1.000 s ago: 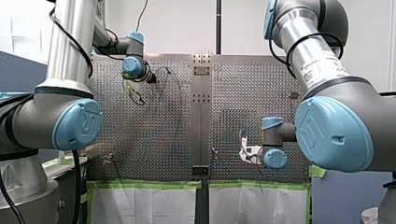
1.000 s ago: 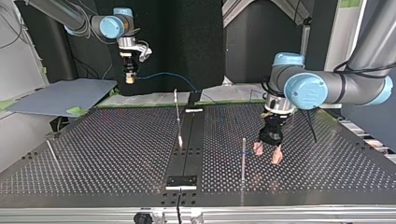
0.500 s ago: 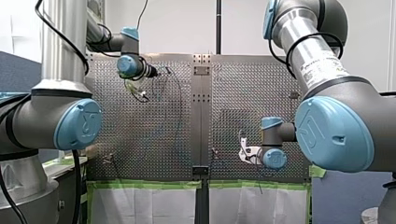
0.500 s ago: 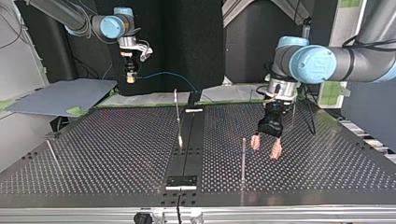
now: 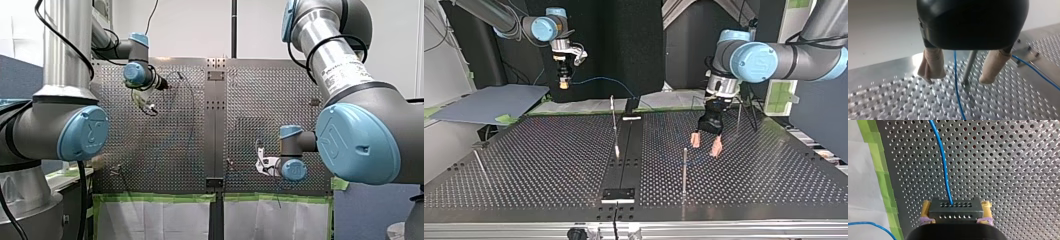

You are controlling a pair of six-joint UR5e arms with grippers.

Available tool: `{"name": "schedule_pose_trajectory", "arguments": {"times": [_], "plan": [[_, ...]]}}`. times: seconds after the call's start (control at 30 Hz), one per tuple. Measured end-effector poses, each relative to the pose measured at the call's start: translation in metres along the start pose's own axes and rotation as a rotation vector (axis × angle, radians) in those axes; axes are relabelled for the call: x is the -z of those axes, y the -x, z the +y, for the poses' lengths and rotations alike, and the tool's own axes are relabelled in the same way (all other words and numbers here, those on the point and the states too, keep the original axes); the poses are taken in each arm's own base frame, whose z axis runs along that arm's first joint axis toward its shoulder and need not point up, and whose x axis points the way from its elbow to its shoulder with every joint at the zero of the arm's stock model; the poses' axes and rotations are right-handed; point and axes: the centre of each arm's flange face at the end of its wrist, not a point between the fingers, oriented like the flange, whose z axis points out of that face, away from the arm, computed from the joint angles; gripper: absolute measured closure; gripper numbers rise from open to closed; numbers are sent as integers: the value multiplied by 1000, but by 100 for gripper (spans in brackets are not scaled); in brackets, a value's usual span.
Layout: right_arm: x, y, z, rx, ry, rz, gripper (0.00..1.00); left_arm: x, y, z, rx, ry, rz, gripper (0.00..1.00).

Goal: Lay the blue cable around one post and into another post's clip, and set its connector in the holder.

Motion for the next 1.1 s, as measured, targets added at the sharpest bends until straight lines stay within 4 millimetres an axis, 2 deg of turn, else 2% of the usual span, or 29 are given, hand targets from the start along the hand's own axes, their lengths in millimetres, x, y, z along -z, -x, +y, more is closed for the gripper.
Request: {"name": "schedule_pose_trajectory", "arguments": {"times": [0.3, 0.53, 0.63, 0.77, 1.1], "plan": [[0, 0, 2, 0, 11, -3, 100, 36, -5, 1, -84, 39, -33, 0], [2, 1, 6, 1, 42, -19, 100, 67, -20, -3, -153, 22, -13, 0], [3, 2, 9, 3, 62, -30, 100, 75, -35, 5, -182, 33, 28, 0], [4, -1, 12, 14, 95, -41, 100, 86, -66, 26, -226, 76, 97, 0], [11, -39, 7, 30, 113, -46, 100, 119, -132, 77, -355, 180, 204, 0]]}}
